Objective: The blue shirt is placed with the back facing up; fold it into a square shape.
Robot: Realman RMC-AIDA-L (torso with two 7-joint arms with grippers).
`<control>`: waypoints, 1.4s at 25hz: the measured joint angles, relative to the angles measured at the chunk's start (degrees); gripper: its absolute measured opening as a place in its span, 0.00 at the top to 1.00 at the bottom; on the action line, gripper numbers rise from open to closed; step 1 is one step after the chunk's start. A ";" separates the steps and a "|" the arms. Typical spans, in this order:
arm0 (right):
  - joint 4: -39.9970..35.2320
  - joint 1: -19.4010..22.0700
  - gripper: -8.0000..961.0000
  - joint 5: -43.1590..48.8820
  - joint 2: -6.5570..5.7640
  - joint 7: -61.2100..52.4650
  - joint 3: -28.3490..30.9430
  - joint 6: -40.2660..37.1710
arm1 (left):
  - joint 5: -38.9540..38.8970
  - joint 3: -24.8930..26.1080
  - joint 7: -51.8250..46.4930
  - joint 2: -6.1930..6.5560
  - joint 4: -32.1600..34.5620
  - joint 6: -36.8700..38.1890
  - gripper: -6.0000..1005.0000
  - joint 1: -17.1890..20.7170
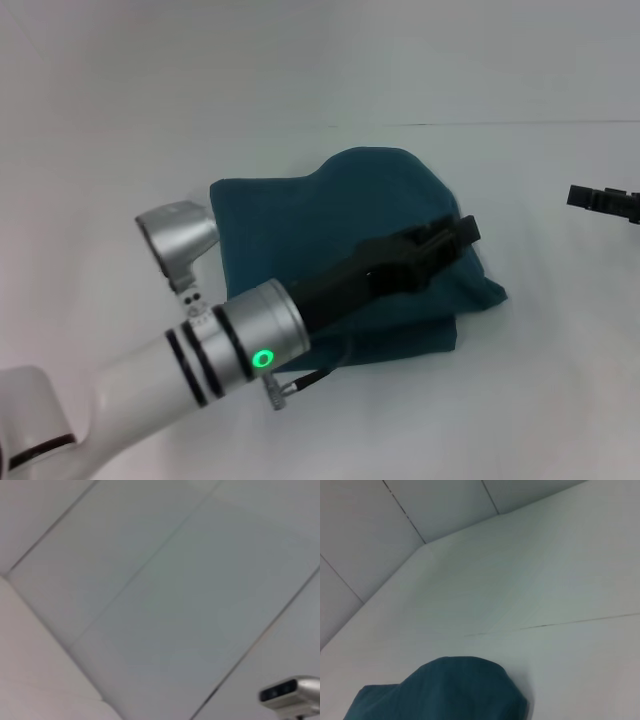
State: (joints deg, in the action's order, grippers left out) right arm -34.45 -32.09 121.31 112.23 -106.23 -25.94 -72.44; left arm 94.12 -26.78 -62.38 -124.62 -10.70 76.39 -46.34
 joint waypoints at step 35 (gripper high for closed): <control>-0.34 -2.30 0.14 0.86 -0.05 -12.37 -6.42 -1.20 | 2.00 -0.14 -24.56 0.47 23.70 -36.75 0.13 1.18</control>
State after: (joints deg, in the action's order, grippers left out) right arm -34.79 -34.39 122.17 112.18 -118.59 -32.36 -73.64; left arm 96.11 -26.92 -86.94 -124.15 13.01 39.64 -45.17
